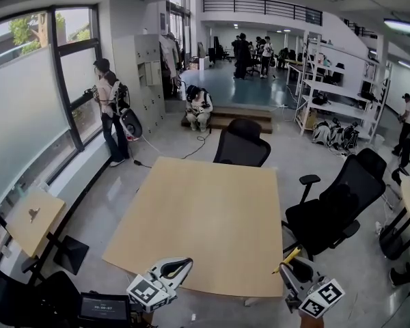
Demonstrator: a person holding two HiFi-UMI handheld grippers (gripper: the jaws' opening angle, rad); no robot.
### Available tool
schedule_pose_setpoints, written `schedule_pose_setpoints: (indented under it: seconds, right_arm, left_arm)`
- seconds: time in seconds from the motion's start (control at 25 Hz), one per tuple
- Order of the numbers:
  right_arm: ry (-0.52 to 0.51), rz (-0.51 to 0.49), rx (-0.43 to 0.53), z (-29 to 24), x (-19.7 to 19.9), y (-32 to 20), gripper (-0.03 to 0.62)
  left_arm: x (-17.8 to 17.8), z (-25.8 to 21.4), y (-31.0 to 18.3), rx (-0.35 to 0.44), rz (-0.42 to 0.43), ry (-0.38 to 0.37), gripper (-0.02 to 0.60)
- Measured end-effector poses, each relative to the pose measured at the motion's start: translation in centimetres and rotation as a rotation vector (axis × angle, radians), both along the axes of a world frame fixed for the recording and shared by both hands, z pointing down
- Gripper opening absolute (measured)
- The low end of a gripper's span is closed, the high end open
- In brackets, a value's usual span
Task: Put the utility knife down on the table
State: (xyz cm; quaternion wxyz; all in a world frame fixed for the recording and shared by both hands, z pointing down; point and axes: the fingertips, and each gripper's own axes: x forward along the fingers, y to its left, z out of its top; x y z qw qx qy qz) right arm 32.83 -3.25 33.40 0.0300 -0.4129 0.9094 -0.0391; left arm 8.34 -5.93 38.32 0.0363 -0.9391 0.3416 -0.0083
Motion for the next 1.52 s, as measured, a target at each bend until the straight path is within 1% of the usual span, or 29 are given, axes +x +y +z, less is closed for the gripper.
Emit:
schedule_pose_setpoints:
  seconds: [0.16, 0.36, 0.52, 0.68, 0.92, 1.12, 1.52]
  right_arm:
    - [-0.004, -0.016, -0.008, 0.6, 0.8, -0.9, 0.117]
    - [-0.006, -0.031, -0.027, 1.2, 1.0, -2.1, 0.117]
    - [-0.006, -0.036, -0.033, 1.4, -0.2, -3.2, 0.117]
    - [-0.007, -0.023, -0.034, 1.2, -1.6, -4.2, 0.117]
    - [-0.003, 0.016, -0.024, 0.2, -4.2, -5.6, 0.117]
    - [-0.005, 0.021, -0.008, 0.0, -7.1, -6.9, 0.117]
    - [0.005, 0.066, -0.006, 1.0, -12.1, -9.6, 0.117]
  left_arm:
    - [1.1, 0.7, -0.2, -0.01, -0.009, -0.002, 0.005]
    - [0.8, 1.0, -0.7, -0.03, -0.037, -0.005, 0.005]
    - [-0.4, 1.3, -1.7, -0.04, -0.042, -0.004, 0.005]
    - [-1.4, 1.5, -3.3, -0.042, -0.021, -0.009, 0.005]
    - [-4.1, -0.3, -5.7, -0.013, 0.012, 0.0, 0.005]
    - [-6.8, -0.1, -7.6, -0.006, 0.023, -0.004, 0.005]
    - [-12.5, 1.2, -10.5, -0.013, 0.05, 0.0, 0.005]
